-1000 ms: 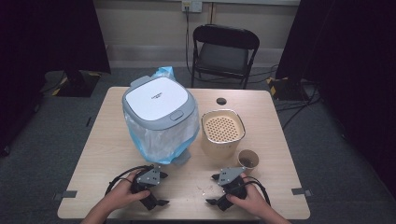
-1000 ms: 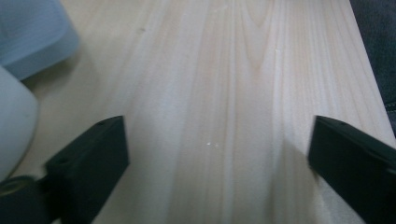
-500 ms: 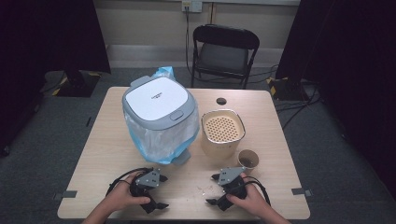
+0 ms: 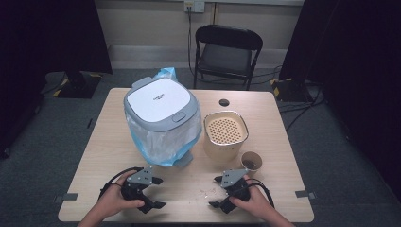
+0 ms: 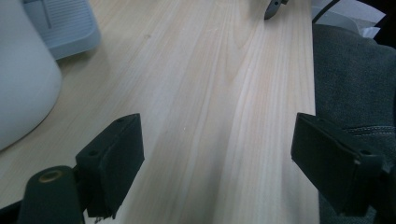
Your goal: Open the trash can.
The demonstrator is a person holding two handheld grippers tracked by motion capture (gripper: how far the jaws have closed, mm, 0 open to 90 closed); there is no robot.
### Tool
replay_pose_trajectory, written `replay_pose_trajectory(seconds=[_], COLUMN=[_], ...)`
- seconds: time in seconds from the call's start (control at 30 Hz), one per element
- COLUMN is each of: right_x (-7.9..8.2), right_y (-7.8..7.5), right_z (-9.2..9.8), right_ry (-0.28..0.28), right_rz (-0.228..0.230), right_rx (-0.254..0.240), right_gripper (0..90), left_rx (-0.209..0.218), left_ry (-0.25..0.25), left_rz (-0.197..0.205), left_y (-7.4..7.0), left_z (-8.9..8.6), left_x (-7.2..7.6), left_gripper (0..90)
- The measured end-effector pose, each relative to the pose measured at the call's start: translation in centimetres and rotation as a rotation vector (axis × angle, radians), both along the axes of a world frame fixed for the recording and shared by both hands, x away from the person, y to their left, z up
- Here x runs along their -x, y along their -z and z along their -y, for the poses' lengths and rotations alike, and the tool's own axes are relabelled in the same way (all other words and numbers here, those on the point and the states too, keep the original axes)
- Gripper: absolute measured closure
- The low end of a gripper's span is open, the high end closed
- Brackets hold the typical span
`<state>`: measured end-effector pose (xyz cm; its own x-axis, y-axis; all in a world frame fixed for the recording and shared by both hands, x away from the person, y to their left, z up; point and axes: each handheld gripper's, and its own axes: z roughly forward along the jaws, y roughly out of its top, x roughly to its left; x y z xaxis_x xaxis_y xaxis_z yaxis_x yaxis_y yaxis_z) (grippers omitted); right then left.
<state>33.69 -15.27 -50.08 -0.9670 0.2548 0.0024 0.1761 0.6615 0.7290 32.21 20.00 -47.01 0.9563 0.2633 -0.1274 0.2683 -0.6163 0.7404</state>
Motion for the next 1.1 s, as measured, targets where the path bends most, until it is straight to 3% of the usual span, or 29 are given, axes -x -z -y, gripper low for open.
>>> replay_pose_trajectory(seconds=[0.23, 0.5, 0.87, 1.1], right_x=[0.0, 0.0, 0.0, 0.0], right_y=[0.0, 0.0, 0.0, 0.0], right_z=[0.0, 0.0, 0.0, 0.0], right_ry=[0.0, 0.0, 0.0, 0.0], right_rz=[0.0, 0.0, 0.0, 0.0], right_rx=[0.0, 0.0, 0.0, 0.0], right_gripper=[11.1, 11.1, 11.1, 11.1], left_rx=[0.003, -0.025, 0.004, 0.001], left_ry=[-0.033, -0.069, -0.116, -0.136], left_rz=[-0.007, -0.018, -0.027, -0.032], left_y=[-1.2, -2.9, -5.8, -7.8], left_z=[-1.1, -2.2, -3.3, -3.7], left_x=[-0.1, -0.4, -0.5, -0.8], left_gripper=[16.7, 17.0, 19.6, 21.9])
